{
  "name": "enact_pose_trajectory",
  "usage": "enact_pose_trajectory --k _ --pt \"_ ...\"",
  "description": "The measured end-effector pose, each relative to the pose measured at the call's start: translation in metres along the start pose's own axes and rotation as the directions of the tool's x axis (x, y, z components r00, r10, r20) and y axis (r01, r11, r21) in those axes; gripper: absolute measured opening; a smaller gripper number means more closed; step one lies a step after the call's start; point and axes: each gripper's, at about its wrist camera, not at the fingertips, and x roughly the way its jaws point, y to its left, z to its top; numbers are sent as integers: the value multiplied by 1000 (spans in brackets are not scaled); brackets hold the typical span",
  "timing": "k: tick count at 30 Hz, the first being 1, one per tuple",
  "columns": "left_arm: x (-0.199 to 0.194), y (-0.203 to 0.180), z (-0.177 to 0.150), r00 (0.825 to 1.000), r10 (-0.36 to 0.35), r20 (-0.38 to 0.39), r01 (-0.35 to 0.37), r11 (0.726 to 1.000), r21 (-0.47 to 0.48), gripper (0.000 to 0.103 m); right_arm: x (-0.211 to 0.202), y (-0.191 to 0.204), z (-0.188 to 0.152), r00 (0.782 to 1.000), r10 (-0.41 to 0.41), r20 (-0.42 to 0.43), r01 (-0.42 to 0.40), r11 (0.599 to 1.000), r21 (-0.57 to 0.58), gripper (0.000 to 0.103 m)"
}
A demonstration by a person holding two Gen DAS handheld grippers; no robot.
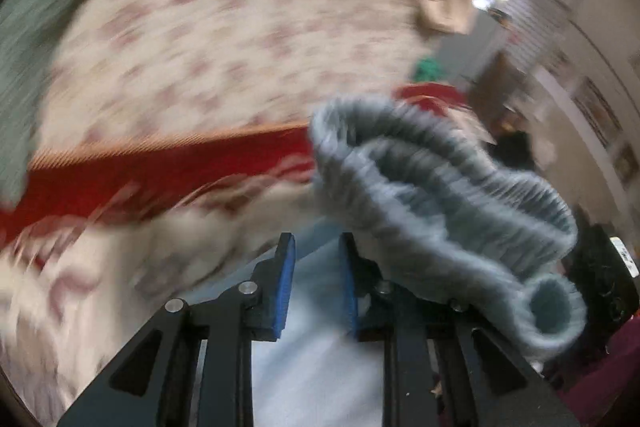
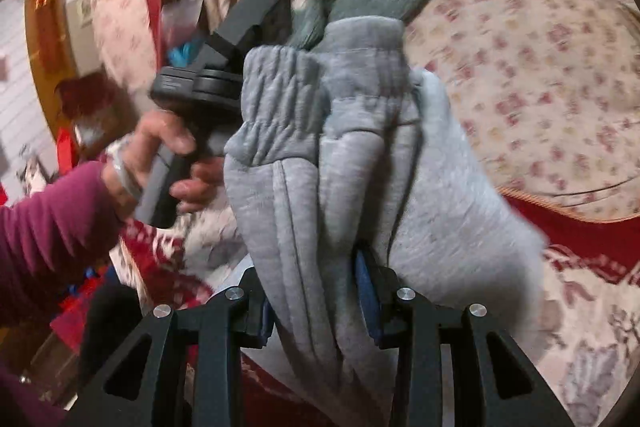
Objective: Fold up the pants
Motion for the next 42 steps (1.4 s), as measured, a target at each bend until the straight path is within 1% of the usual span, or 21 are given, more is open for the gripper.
enact_pose_trajectory --k 3,6,7,8,9,11,12,13,14,16,18,20,23,26,29,30,31,32,34,38,42 --pt "-16 34 -30 996 89 8 -88 993 -79 20 28 13 -12 996 31 -79 -34 999 -41 38" --pt "-34 50 -49 991 135 26 -131 985 -116 23 54 27 -28 990 13 -144 -30 993 -117 41" --pt "-39 48 -51 988 152 34 -147 983 -110 30 56 30 -29 991 15 -136 -31 993 -117 41" --pt "-42 45 -50 986 160 43 -155 983 -100 43 54 30 -30 993 15 -121 -29 993 -112 42" --pt "-47 36 -49 984 166 59 -161 983 -85 49 48 30 -32 994 19 -111 -30 995 -98 44" --pt "-51 24 -48 984 155 84 -150 987 -58 64 39 24 -28 992 47 -113 -53 998 -47 47" --pt "-53 13 -46 985 140 101 -137 990 -41 69 31 17 -23 991 80 -110 -80 997 -2 48" --pt "-57 1 -46 986 116 122 -114 993 -23 78 21 16 -19 990 100 -96 -98 995 26 48" --pt "-59 -8 -45 986 96 136 -95 995 -14 81 14 16 -17 990 111 -82 -108 993 41 48" --pt "-60 -26 -45 989 48 143 -48 999 1 81 -8 9 -15 989 144 -32 -140 986 92 49" --pt "-58 -39 -45 991 -16 135 14 1000 20 84 -30 1 -11 987 162 16 -162 977 140 55" --pt "-50 -48 -48 993 -27 118 24 999 29 87 -42 -8 -11 985 168 41 -173 969 178 61" --pt "-34 -52 -51 996 14 89 -16 1000 23 87 -55 -22 -12 986 154 69 -165 961 220 64" --pt "-19 -50 -55 997 -18 71 19 1000 -16 87 -58 -33 -15 991 110 70 -124 962 243 64" --pt "-2 -46 -63 998 33 49 -31 999 -40 87 -53 -50 -20 994 86 71 -104 949 296 64" --pt "4 -44 -66 998 50 39 -48 998 -50 84 -51 -57 -24 995 77 62 -93 945 315 64" --pt "8 -41 -70 996 73 41 -70 995 -65 59 -47 -62 -26 996 75 55 -89 940 329 64" --pt "8 -38 -74 995 86 52 -82 994 -74 43 -41 -69 -29 996 76 43 -86 933 350 64" --pt "-1 -31 -82 994 34 105 -23 994 -103 33 -35 -79 -36 997 77 22 -80 920 384 64" --pt "-11 -36 -98 990 51 132 -38 995 -97 25 -37 -85 -37 993 104 47 -114 908 402 64" --pt "-27 -40 -112 984 36 175 -10 989 -147 22 -38 -76 -29 992 122 40 -128 920 371 65"
